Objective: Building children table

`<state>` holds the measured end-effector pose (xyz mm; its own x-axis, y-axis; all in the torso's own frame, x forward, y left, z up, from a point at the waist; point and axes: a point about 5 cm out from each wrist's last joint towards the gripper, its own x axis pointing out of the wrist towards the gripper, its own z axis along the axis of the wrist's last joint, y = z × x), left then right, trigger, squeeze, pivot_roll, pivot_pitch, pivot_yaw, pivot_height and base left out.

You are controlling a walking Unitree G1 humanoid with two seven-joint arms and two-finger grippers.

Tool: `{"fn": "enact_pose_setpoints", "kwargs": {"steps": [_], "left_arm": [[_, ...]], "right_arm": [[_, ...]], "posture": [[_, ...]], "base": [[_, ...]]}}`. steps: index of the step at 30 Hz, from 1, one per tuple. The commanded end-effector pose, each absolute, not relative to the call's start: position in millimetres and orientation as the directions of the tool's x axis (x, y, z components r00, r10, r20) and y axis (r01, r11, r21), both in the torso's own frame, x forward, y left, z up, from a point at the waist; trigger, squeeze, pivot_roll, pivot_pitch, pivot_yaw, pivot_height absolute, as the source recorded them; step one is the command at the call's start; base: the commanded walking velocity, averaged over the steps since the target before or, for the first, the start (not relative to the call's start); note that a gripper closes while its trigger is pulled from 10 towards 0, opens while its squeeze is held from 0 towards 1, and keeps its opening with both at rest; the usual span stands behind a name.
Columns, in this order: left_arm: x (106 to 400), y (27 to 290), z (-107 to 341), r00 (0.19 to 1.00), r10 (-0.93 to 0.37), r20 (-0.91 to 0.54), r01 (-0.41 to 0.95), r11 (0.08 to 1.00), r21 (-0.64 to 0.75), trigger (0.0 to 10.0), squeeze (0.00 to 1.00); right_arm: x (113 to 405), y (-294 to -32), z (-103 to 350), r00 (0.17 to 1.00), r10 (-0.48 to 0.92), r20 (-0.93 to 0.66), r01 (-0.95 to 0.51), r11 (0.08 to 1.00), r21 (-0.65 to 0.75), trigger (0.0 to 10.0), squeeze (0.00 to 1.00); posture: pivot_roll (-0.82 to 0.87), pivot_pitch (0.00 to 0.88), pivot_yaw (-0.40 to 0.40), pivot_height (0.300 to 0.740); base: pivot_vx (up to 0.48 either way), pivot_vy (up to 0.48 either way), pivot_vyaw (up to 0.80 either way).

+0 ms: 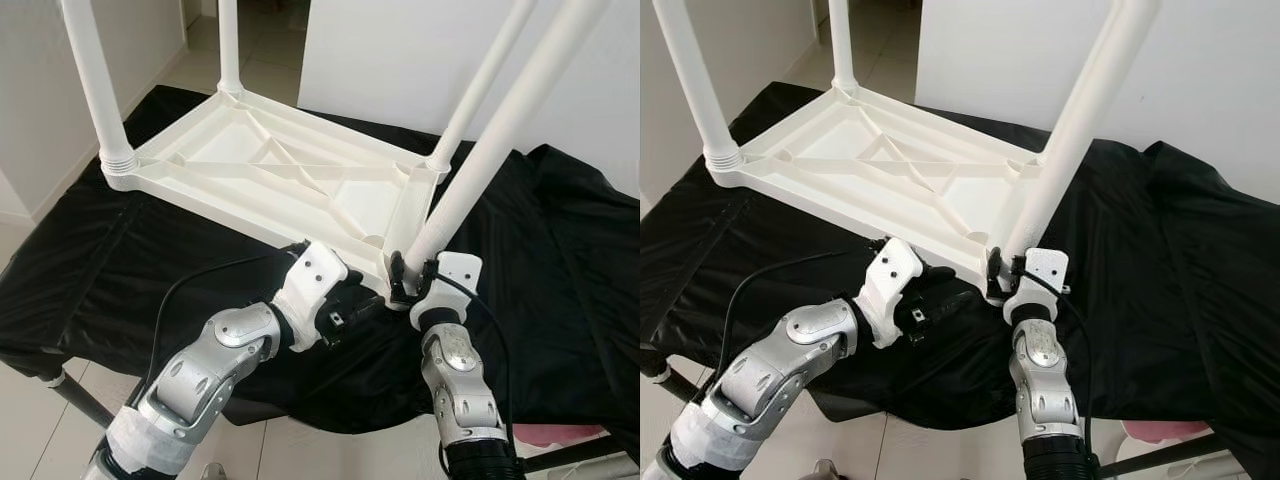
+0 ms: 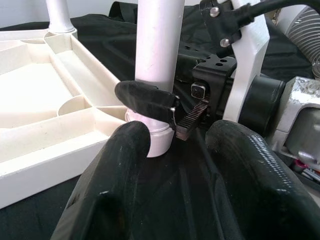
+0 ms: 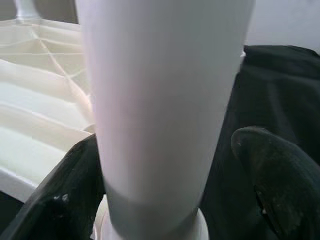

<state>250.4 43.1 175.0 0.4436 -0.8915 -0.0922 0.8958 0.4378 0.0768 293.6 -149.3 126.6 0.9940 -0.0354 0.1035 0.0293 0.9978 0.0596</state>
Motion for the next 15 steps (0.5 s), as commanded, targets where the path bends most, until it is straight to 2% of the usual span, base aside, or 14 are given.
{"fn": "enact_pose_setpoints", "kwargs": {"steps": [1, 8, 9, 10, 11, 15], "left_arm": [[249, 43, 173, 0.432, -0.897, -0.098, 0.902, 0.426, 0.078, 10.0, 0.0], [249, 45, 171, 0.432, -0.896, -0.104, 0.902, 0.425, 0.079, 10.0, 0.0], [249, 45, 171, 0.433, -0.896, -0.104, 0.901, 0.426, 0.079, 10.0, 0.0], [249, 45, 171, 0.433, -0.896, -0.104, 0.901, 0.426, 0.079, 10.0, 0.0], [249, 45, 171, 0.433, -0.895, -0.104, 0.901, 0.427, 0.079, 10.0, 0.0], [248, 45, 171, 0.433, -0.895, -0.106, 0.901, 0.427, 0.079, 10.0, 0.0]], "right_arm": [[294, -156, 129, 0.993, -0.003, 0.115, -0.004, 0.998, 0.06, 10.0, 1.0], [296, -167, 131, 0.985, 0.13, 0.115, -0.134, 0.991, 0.03, 10.0, 1.0], [297, -169, 131, 0.981, 0.159, 0.112, -0.163, 0.986, 0.029, 10.0, 0.91], [297, -169, 131, 0.981, 0.159, 0.112, -0.163, 0.986, 0.029, 10.0, 0.91], [298, -171, 132, 0.975, 0.192, 0.11, -0.196, 0.98, 0.034, 10.0, 0.0], [302, -174, 134, 0.963, 0.245, 0.109, -0.249, 0.968, 0.03, 10.0, 0.0]], "posture": [[0.05, 0.043, -0.139, 0.74], [0.05, 0.042, -0.141, 0.74], [0.05, 0.042, -0.141, 0.74], [0.05, 0.042, -0.141, 0.74], [0.05, 0.041, -0.138, 0.74], [0.06, 0.04, -0.138, 0.74]], "base": [[0.0, 0.0, 0.0], [0.0, 0.0, 0.0], [0.0, 0.0, 0.0], [0.0, 0.0, 0.0], [0.0, 0.0, 0.0], [0.0, 0.0, 0.0]]}}
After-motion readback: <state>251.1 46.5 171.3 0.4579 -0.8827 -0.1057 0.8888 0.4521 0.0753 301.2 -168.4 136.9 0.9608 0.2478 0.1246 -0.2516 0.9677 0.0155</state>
